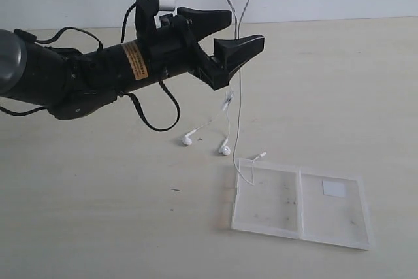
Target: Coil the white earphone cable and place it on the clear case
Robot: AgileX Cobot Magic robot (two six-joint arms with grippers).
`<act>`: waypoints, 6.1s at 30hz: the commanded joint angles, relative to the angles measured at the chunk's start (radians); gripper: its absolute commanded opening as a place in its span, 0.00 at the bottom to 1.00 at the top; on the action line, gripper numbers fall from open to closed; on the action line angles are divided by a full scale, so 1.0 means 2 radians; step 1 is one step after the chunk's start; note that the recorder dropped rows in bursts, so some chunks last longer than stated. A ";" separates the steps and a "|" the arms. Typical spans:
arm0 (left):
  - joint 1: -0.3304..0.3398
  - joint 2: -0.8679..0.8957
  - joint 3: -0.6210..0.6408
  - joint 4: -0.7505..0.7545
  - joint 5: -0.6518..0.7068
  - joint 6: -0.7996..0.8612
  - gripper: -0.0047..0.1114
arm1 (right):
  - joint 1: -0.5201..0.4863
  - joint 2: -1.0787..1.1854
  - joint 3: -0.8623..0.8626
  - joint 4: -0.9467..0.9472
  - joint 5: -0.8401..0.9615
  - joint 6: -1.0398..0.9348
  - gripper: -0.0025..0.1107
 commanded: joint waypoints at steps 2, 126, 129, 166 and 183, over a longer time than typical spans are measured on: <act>-0.002 0.002 -0.021 -0.003 -0.003 0.003 0.57 | -0.003 0.002 0.001 -0.003 -0.004 0.000 0.02; 0.055 -0.217 -0.126 0.532 0.239 -0.549 0.04 | -0.121 -0.187 0.600 -0.283 -0.384 0.343 0.02; 0.055 -0.217 -0.126 0.532 0.235 -0.550 0.04 | -0.121 -0.187 0.600 -0.298 -0.367 0.341 0.02; 0.055 -0.237 -0.144 0.532 0.209 -0.575 0.04 | -0.069 0.038 0.597 -0.458 -0.619 0.390 0.02; 0.055 -0.237 -0.144 0.532 0.190 -0.576 0.04 | -0.069 0.171 0.439 -0.583 -0.656 0.481 0.02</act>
